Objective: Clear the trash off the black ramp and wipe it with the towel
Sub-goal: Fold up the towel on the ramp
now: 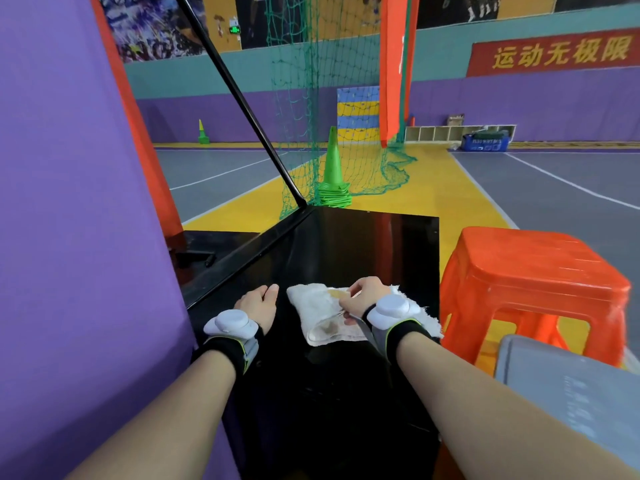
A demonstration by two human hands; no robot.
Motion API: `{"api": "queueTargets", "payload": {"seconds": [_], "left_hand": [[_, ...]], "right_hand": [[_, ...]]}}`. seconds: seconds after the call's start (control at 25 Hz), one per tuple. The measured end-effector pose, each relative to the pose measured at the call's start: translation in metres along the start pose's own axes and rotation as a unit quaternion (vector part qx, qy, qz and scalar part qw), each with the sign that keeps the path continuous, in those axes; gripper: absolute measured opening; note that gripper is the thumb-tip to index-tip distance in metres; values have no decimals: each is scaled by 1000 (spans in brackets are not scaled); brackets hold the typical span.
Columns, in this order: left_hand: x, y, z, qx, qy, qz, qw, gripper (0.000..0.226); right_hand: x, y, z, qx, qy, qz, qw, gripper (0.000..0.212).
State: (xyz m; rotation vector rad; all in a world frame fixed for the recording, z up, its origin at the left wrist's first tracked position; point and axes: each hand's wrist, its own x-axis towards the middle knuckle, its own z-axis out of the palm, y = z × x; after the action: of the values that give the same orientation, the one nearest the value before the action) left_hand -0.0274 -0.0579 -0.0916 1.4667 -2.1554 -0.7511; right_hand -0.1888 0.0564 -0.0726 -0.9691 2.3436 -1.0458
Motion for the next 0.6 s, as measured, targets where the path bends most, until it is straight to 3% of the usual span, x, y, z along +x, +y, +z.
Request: {"api": "queueTargets", "payload": {"seconds": [0.16,0.28,0.4,0.52,0.6], "left_hand": [[2,11,15,13,-59,13,998,48],[0,20,24,2,-84,29,996,46],[-5,34,32,-43,-81,45,995,13],[-7,46,36,-52,-56,43,996,20],[-4,46,36,-48,-55,44,996,23]], "right_hand": [[7,25,-24,-40,13,31,999,4],[8,44,-33,-33,-53,65,996,7],[15,45,-37,-92,-111,83,986,10],[26,32,-35,-115,-63,49,990,23],[37,26,-28,-87,-45,44,994,21]]}}
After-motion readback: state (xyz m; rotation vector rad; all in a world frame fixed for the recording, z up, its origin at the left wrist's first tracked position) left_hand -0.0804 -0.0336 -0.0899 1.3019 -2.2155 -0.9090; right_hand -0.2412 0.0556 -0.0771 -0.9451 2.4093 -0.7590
